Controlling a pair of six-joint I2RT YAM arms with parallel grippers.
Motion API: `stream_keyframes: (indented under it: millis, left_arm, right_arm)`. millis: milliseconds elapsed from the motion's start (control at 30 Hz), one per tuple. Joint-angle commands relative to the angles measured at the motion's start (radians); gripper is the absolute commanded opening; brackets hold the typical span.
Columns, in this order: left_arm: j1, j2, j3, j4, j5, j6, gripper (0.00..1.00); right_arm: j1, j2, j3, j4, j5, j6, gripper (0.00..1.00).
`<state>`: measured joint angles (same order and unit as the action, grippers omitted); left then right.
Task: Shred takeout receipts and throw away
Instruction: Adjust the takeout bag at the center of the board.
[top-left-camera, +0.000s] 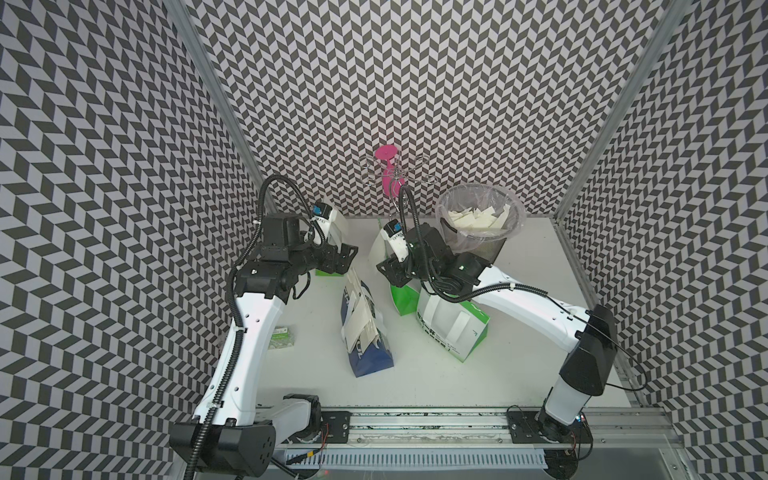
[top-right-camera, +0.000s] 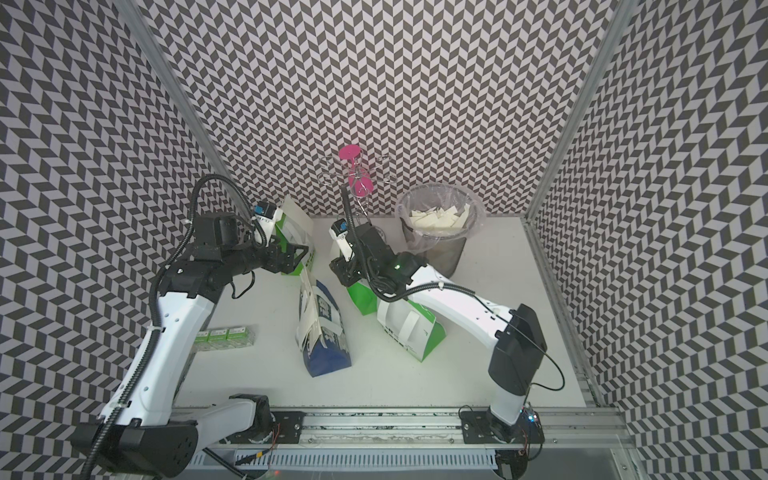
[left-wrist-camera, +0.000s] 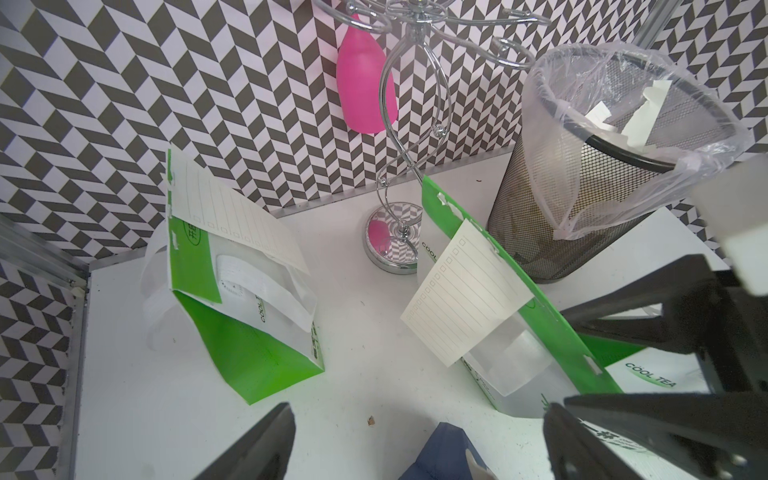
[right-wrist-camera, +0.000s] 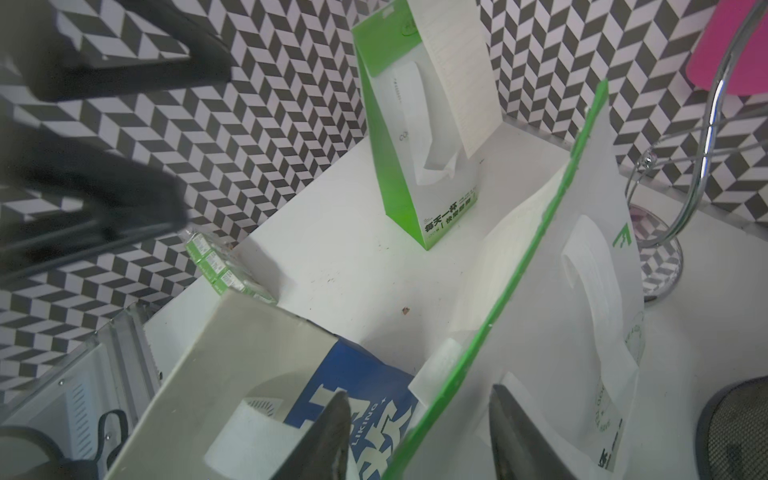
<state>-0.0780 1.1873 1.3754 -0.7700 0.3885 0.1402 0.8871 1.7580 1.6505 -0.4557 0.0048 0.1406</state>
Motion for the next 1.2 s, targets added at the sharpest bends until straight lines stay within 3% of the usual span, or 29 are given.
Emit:
stream_keyframes:
  millis: [0, 133, 533, 667, 800, 967, 1167]
  left_arm:
    - [0.006, 0.004, -0.013, 0.021, 0.030, 0.020, 0.94]
    - [0.006, 0.019, -0.012, 0.033, 0.048, 0.027, 0.93]
    - [-0.024, 0.146, 0.038, 0.066, 0.170, 0.121, 0.92]
    - [-0.101, 0.196, 0.045, 0.093, 0.132, 0.183, 0.93]
    - [-0.106, 0.271, 0.075, 0.102, 0.079, 0.200, 0.93]
    - [-0.105, 0.350, 0.123, 0.151, 0.092, 0.208, 0.93]
    - [-0.044, 0.421, 0.158, 0.173, 0.265, 0.221, 0.92]
  right_arm:
    - [-0.005, 0.017, 0.034, 0.006, 0.057, 0.013, 0.42]
    - [-0.013, 0.031, 0.052, -0.010, 0.054, 0.021, 0.27]
    - [-0.095, 0.012, 0.033, 0.010, -0.031, 0.036, 0.05]
    - [-0.125, 0.006, 0.028, 0.014, -0.081, 0.034, 0.01]
    - [-0.152, -0.015, -0.002, 0.042, -0.134, 0.024, 0.00]
    - [-0.169, -0.020, -0.012, 0.049, -0.181, 0.003, 0.00]
    - [-0.177, -0.015, -0.006, 0.043, -0.210, -0.009, 0.00]
